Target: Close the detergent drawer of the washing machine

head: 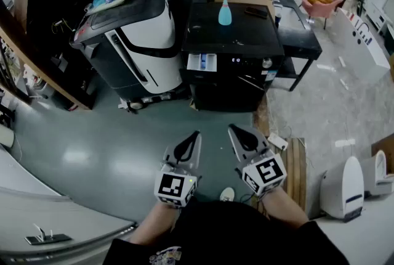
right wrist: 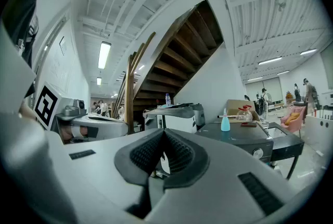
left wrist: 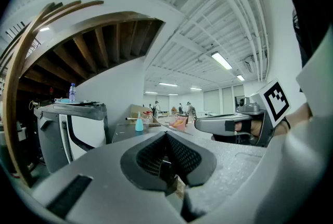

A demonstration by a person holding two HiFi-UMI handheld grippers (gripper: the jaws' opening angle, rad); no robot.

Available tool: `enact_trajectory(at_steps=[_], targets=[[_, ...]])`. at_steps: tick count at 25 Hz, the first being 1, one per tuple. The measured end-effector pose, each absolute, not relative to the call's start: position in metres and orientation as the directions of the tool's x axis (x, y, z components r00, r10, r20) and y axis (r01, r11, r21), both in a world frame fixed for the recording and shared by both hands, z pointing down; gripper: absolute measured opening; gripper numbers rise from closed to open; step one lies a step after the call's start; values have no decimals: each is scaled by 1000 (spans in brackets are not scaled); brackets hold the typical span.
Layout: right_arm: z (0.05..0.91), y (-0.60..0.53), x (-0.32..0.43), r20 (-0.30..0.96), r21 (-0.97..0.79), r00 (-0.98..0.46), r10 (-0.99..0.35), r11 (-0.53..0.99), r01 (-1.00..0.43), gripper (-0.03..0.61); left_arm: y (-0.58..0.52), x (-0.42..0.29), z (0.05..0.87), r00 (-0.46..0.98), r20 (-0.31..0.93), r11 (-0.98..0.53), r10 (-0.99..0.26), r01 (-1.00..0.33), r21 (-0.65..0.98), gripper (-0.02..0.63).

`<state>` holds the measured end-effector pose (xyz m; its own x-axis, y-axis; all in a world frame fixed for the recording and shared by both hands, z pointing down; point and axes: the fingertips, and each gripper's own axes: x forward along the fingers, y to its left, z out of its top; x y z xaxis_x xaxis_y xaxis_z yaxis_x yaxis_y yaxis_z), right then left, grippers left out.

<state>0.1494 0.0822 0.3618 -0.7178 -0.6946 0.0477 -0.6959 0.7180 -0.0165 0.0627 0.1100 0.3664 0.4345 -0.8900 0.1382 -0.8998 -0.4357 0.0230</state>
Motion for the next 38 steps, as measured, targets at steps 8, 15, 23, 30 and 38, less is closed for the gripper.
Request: enact_trajectory(at_steps=[8, 15, 23, 30, 38], targets=[[363, 79, 141, 40, -44, -722, -691, 720, -692, -2, 107, 54, 366, 437, 140, -439, -888, -898, 20, 3], [362, 75, 127, 34, -46, -723, -690, 721, -691, 0, 105, 41, 364, 445, 138, -448, -885, -894, 10, 3], [364, 67, 104, 40, -53, -724, -689, 722, -690, 0, 97, 18, 366, 446, 147, -450, -883, -893, 13, 3], [363, 56, 81, 44, -46, -719, -694, 718, -695, 0, 85, -7, 367, 457, 151, -459, -876, -888, 28, 3], [362, 44, 59, 46, -51, -694, -718, 692, -720, 2, 70, -33, 368, 482, 145, -482, -864, -875, 38, 3]])
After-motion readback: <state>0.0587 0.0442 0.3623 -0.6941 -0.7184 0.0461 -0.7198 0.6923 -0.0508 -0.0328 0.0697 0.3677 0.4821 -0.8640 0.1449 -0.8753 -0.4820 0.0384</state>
